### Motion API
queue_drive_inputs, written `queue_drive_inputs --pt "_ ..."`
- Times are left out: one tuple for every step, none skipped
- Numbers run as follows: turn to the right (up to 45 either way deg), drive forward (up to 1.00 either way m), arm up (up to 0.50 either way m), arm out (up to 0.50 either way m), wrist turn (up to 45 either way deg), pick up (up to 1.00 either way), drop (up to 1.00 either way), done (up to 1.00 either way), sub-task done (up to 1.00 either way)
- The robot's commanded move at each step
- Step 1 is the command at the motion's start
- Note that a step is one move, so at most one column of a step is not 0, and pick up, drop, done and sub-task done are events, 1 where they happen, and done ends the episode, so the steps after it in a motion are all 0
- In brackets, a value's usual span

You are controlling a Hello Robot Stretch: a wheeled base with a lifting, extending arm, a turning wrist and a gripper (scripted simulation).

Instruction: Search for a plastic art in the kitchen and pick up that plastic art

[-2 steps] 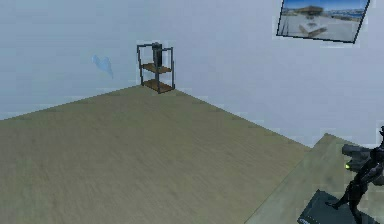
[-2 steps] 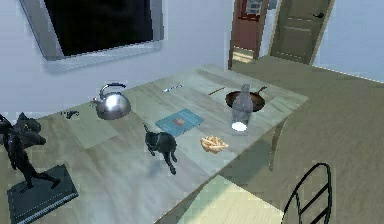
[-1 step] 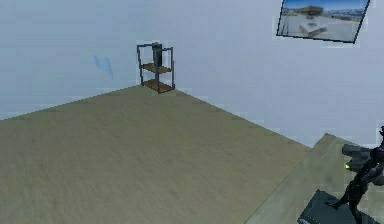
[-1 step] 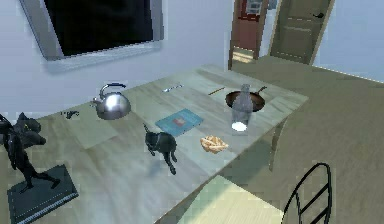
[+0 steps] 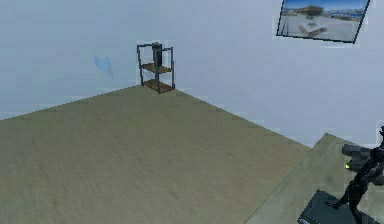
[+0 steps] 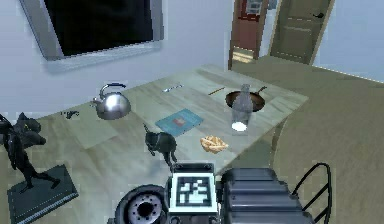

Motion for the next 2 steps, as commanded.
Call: queue_drive_inputs --pt "0.0 0.0 0.0 0.24 0.0 0.0 0.0 0.0 0.0" --pt "0.0 0.0 0.0 0.0 45.0 0.0 0.0 0.0 0.0"
